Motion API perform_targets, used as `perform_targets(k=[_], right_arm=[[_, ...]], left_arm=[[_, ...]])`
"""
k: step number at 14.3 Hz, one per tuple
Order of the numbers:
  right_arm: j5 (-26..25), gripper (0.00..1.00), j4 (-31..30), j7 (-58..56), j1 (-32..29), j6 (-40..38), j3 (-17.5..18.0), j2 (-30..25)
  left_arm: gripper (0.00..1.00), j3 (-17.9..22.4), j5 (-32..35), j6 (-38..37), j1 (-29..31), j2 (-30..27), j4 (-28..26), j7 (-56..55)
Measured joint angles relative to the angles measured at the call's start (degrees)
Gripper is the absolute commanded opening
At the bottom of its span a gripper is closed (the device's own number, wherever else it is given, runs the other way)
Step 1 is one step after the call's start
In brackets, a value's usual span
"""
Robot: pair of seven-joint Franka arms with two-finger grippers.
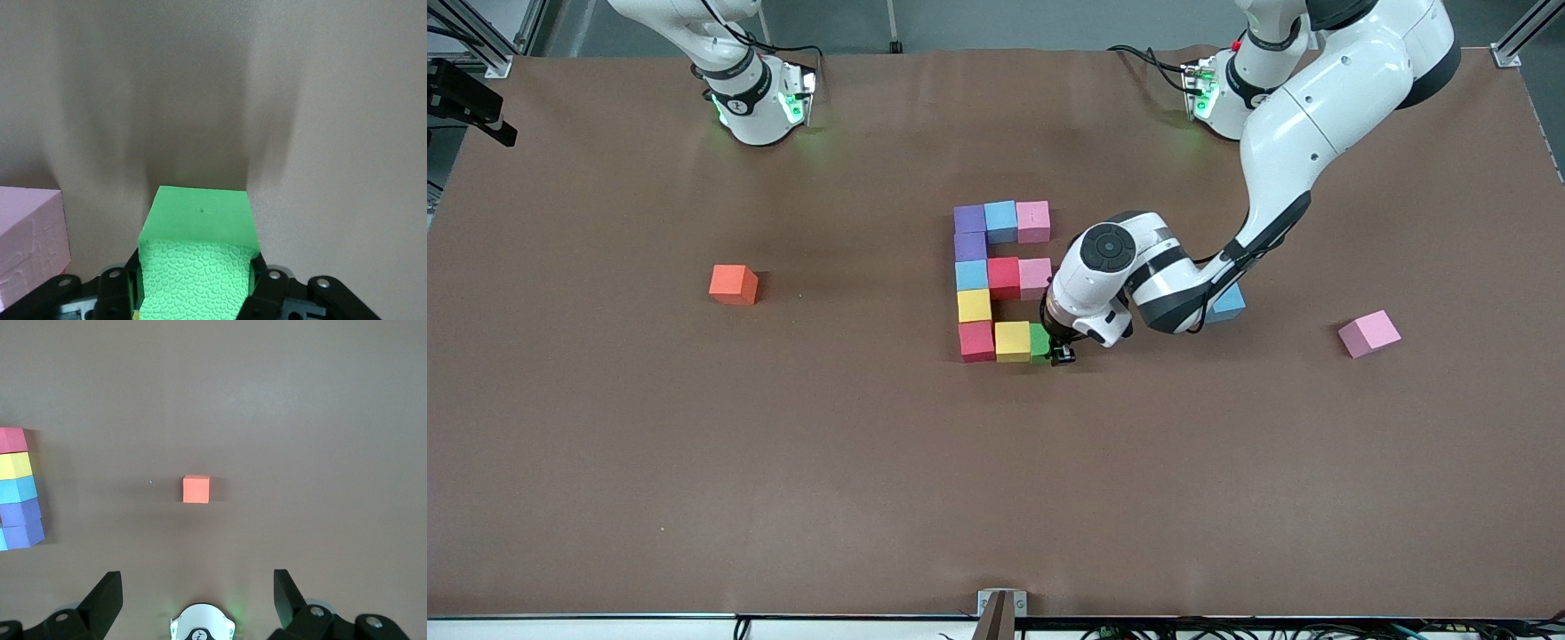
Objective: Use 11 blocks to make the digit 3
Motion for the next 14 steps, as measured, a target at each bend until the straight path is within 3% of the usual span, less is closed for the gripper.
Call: perform_targets(k=[5, 7, 8, 9, 10, 11, 14], right_arm=[[0.00, 1.00, 0.00, -0.04, 0.00, 0.28, 0.00, 0.00], [0.00, 1.00, 0.00, -0.05, 0.00, 0.41, 0.00, 0.00], [-0.05, 1.00, 0.00, -0.05, 0.00, 0.45, 0.00, 0.00], [-0.20, 1.00, 0.00, -0.06, 0.00, 0.47, 0.00, 0.00], [-0.33, 1.00, 0.00, -0.08, 0.00, 0.47, 0.01, 0.00], [-0.39, 1.00, 0.00, -0.09, 0.00, 0.47, 0.02, 0.00], [-0.44, 1.00, 0.00, -0.10, 0.00, 0.47, 0.03, 0.00]], left_arm=[[0.13, 0.01, 0.00, 0.00, -0.20, 0.00, 0.02, 0.00], [0.22, 0.01, 0.00, 0.00, -0.21, 0.00, 0.02, 0.00], [0.32, 0.01, 0.00, 0.00, -0.21, 0.00, 0.02, 0.00], [0.53, 0.01, 0.00, 0.00, -0.21, 0.00, 0.02, 0.00], [0.92, 0.02, 0.00, 0.00, -0.21, 0.00, 0.02, 0.00], [1.00, 0.03, 0.00, 0.00, -0.21, 0.00, 0.02, 0.00], [1.00, 0.41, 0.00, 0.00, -0.23, 0.01, 0.04, 0.00]])
